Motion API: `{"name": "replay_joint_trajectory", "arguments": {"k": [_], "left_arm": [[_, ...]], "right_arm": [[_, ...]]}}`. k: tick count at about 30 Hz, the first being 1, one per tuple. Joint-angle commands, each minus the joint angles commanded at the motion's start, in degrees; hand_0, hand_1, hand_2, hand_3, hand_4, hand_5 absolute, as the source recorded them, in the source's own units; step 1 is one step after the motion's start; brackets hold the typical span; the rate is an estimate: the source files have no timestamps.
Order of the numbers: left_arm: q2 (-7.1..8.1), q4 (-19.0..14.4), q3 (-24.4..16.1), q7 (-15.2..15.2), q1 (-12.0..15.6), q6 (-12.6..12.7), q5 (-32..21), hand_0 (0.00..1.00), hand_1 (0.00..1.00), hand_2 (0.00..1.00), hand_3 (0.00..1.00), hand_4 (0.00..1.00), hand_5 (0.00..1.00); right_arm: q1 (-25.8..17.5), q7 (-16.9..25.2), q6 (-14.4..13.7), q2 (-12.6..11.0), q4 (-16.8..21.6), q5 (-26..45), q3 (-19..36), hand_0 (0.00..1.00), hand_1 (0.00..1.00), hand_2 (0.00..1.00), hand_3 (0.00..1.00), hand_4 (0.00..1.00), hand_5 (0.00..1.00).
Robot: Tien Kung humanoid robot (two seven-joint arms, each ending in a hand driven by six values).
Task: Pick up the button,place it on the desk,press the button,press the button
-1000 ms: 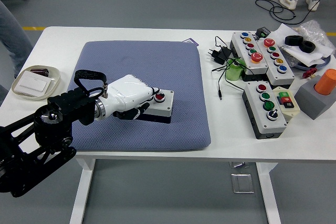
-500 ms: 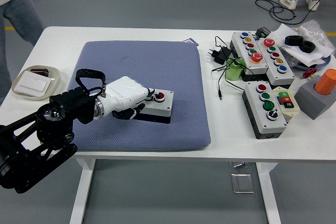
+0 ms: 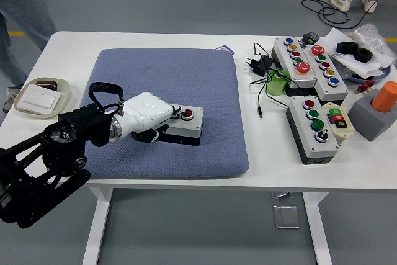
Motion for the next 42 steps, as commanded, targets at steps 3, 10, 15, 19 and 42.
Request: {"name": "replay_joint_trajectory", "arguments": {"k": [3,10,15,19,42], "left_arm": [[0.47,-2.37,-2.9,0.03,0.18,2.11,0.0,0.026,0.002,0.048,0.82,0.734,0.337],[1.65,-6.6,-8.52,-1.27,1.39,6.12,0.0,0.193,0.226,0.231,0.934,0.998,0.799],[2.02,-5.68,-9.79,-4.84,2.21,9.71,0.0,0.725,0.795,0.819,0.985,0.998,0.804],[1.85,-2.71,-7.15,-6.56,1.81,6.99,0.0,0.725,0.795,0.819,0.985,0.998,0.804],[-0.91,4.61,-6.78,-8.97,3.09,14.69,-5.5,0.944,0.986,0.998,0.998,0.998,0.856]], "right_arm": [[-0.02,-0.12,-0.03,0.01,0.0,-0.41,0.37,0.682,0.639,0.667,0.597,0.311,0.088],[-0.31,-0.03,-0.01,-0.02,0.0,-0.48,0.62,0.682,0.639,0.667,0.597,0.31,0.089],[-0.44,0.04,-0.02,-0.04,0.0,-0.45,0.76,0.682,0.639,0.667,0.597,0.31,0.09],[-0.43,-0.12,-0.02,-0.03,0.0,-0.96,1.08,0.682,0.639,0.667,0.597,0.31,0.09],[-0.55,-0.39,-0.05,0.04,0.0,-1.4,1.16,0.683,0.638,0.667,0.598,0.307,0.095]]}}
